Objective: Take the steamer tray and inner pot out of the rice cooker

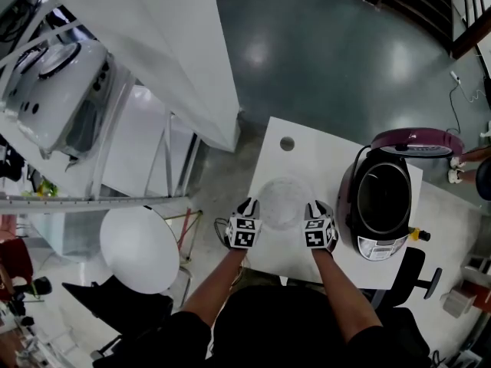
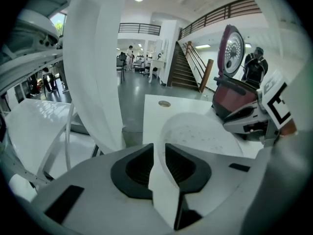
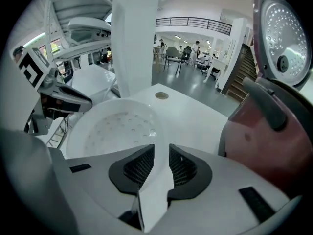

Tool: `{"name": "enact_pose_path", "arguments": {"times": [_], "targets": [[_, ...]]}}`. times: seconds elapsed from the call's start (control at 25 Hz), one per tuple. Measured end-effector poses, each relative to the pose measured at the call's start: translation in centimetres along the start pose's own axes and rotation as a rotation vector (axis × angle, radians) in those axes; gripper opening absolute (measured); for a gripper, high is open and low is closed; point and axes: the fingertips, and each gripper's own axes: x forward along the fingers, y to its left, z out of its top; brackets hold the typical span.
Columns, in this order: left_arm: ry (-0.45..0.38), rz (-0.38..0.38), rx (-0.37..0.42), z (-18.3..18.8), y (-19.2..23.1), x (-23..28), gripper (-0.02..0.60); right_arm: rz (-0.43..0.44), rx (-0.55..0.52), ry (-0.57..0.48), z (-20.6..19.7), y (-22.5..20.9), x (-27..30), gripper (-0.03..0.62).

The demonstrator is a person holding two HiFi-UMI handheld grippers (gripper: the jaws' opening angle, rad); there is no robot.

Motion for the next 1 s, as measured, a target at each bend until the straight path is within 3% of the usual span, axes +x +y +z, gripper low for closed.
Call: {"name": "enact_pose_path", "arguments": {"times": [0.28,0.64,0.84,1.0], "targets": [[-0.105,-0.011,-0.048,3.0,-1.9,-3.7,0.067,0.052,0.112,-0.170,3.8,-0.2,-4.7,0.047],[-0.227,-0.108,-0.041,8.7,-6.8,-8.5,0.023,0.099,0.182,-0.362,8.2,-0.9,-11.5,0.009],[-0.296,-0.165,-0.037,12.3,-10.4,-10.3,0.018,0.069,0.186,-0.434,8.9,-3.6,-16.6,0.009],[-0.335,-0.236,-0.090,14.4,-14.3,-11.3,0.017,0.021,0.226,-0.483,8.0,-7.4,-20.5,0.009]]}}
